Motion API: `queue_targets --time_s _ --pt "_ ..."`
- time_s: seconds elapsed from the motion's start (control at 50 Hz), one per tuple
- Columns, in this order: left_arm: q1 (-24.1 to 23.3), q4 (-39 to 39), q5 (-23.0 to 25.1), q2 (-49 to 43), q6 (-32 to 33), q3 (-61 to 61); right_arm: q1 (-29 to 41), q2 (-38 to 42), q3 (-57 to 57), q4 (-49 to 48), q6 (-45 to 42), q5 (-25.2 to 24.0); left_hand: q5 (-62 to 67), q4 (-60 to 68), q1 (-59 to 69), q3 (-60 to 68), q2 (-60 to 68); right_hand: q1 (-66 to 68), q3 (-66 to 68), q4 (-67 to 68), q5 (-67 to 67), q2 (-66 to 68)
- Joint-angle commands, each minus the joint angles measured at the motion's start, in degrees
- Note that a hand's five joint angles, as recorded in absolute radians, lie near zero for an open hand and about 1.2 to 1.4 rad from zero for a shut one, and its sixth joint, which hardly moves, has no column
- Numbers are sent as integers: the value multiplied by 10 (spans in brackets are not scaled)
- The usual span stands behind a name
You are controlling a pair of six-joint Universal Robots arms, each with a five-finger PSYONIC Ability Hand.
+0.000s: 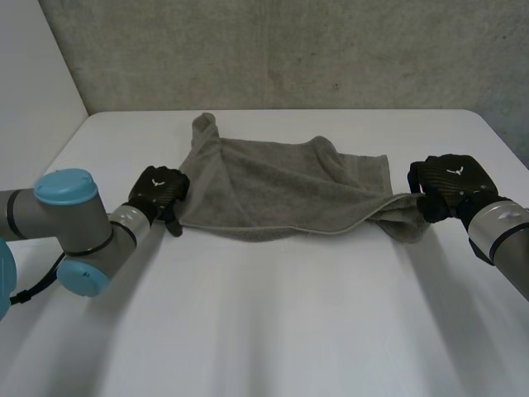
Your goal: Fold the towel.
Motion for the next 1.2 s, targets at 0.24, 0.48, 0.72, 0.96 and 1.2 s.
queue_targets --time_s 0.24,0.48,0.72,0.96,1.2 --pt "0 0 0 0 -12 2 1 1 -1 0 -1 1 -2 -20 -12 -21 -19 42 40 36 30 34" --pt "1 0 0 8 -13 3 1 6 0 1 -9 1 -2 -20 -12 -21 -19 42 40 36 30 34" --pt "1 2 1 1 -13 7 1 8 0 1 -9 1 3 -15 -7 -16 -14 42 40 36 30 34" --pt "0 -4 3 -4 -15 7 1 8 0 1 -9 2 427 409 417 408 411 42 40 36 30 34" --pt "3 -4 0 61 -112 -4 1 7 -1 2 -9 2 455 437 445 436 439 42 40 36 30 34"
